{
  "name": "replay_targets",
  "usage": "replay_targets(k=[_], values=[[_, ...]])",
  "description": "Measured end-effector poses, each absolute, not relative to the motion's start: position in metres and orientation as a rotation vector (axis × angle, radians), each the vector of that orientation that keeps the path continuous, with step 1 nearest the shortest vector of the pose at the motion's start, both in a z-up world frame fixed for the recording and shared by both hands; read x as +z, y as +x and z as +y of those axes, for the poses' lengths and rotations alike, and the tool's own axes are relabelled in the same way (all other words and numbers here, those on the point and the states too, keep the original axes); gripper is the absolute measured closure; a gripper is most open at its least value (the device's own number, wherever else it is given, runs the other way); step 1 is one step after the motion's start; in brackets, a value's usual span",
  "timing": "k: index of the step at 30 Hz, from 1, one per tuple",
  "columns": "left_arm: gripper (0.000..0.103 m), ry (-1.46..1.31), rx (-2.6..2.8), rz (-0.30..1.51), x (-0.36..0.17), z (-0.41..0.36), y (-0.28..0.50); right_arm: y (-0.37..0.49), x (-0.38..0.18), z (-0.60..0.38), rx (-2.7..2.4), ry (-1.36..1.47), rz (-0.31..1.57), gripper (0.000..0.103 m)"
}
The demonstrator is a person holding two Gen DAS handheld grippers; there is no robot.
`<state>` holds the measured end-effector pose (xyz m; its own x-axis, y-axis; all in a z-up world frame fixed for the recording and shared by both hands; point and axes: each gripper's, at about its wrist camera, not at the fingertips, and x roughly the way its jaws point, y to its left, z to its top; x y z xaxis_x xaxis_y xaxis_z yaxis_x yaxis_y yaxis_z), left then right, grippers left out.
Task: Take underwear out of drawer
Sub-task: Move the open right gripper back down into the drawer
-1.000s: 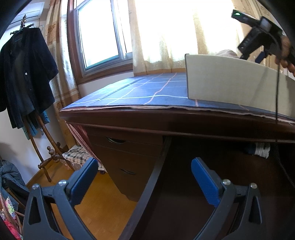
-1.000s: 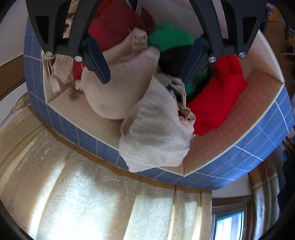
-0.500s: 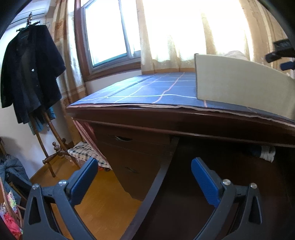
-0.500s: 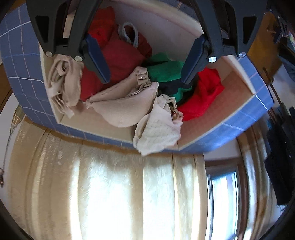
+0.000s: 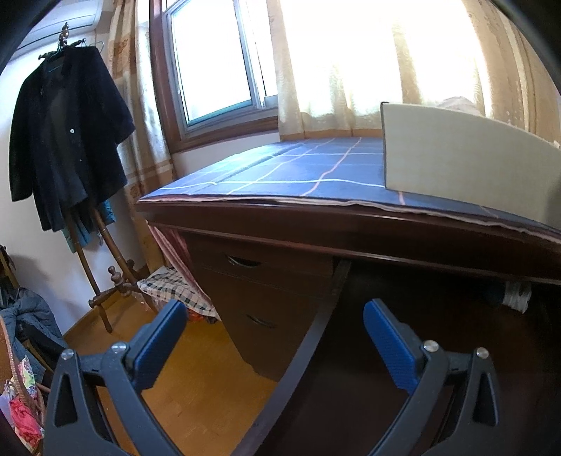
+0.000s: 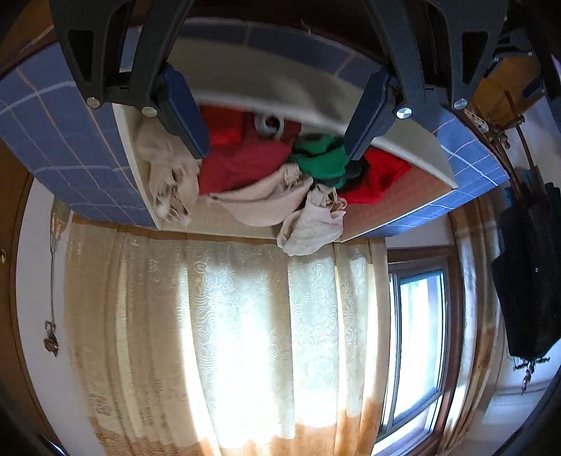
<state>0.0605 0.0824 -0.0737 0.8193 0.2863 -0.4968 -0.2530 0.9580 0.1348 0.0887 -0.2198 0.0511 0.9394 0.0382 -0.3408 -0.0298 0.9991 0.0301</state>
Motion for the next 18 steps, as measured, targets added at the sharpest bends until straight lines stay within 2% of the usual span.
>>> replay_targets(k=[8,16,18], values=[[0.0,0.072,0.283,0.537,-0.074,0.08,0.059,0.022,0.035,-0.195,0.043,-0.153,0.195,0.022],[0.0,0.088,0.253,0.545,-0.073,0.077,0.058,0.014,-0.012,-0.155,0.084,-0.459,0.31,0.023],[0.0,0.088,0.261,0.539,-0.072,0.077,0.058,0.012,-0.022,-0.146,0.104,-0.557,0.316,0.027]])
